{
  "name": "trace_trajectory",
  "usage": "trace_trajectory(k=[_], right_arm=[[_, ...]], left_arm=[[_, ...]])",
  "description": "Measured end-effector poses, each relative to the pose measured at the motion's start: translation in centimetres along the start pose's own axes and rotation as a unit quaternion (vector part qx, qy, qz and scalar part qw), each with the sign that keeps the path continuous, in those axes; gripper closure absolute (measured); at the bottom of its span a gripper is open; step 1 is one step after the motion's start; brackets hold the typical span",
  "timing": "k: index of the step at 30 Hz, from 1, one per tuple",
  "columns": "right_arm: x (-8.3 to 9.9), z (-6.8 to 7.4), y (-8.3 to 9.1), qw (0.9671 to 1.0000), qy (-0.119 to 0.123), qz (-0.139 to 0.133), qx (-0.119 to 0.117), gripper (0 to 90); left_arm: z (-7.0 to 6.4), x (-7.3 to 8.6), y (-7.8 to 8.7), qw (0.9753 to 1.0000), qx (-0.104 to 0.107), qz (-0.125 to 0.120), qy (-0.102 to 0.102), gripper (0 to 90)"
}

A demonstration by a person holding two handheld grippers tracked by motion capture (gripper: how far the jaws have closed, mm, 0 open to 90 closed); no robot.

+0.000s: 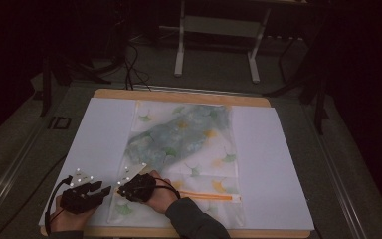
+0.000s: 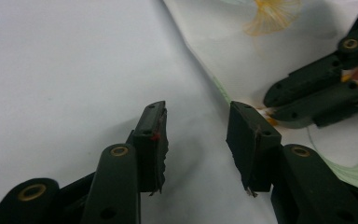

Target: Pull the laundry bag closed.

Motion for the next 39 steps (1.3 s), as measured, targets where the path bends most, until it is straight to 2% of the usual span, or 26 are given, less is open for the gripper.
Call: trace_trajectory(k=[6,7,12,18,24,31,39], right_arm=[[-0.1,-0.1,0.1,1.0000,0.001,-0.001,0.003,84.3],[-0.1,-0.1,0.1,1.0000,0.001,-0.002,0.004,84.3],[-0.2,-0.2,0.3,1.0000,0.003,-0.003,0.006,84.3],[-0.4,-0.4,0.7,0.9999,0.001,-0.009,0.008,84.3],[-0.5,-0.5,1.1,0.9999,0.007,-0.010,0.010,84.4],[-0.9,-0.7,1.7,0.9998,0.012,-0.012,0.014,84.5],[-1.5,-0.8,2.1,0.9994,0.022,-0.017,0.019,84.5]], left_arm=[[-0.8,0.3,0.1,0.9998,0.018,0.004,0.001,57.1],[-1.2,0.3,0.1,0.9996,0.029,0.005,-0.007,57.0],[-2.0,0.3,0.0,0.9992,0.034,0.008,-0.017,56.8],[-2.1,0.4,-0.6,0.9984,0.052,0.020,-0.010,56.9],[-2.6,0.3,-1.4,0.9961,0.079,0.036,-0.015,58.5],[-2.8,-0.2,-2.0,0.9943,0.100,0.037,-0.010,62.7],[-2.8,-0.3,-2.2,0.9927,0.113,0.041,-0.007,65.7]])
Point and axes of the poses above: each handheld gripper's, and its own axes: y roughly backward along the jaws, x roughly out of its underside, z roughly to its left, the point moved 9 cm from there along -y, roughly forward along the jaws, and after that the axes turned 7 degrees about x, right-handed, at the moved point
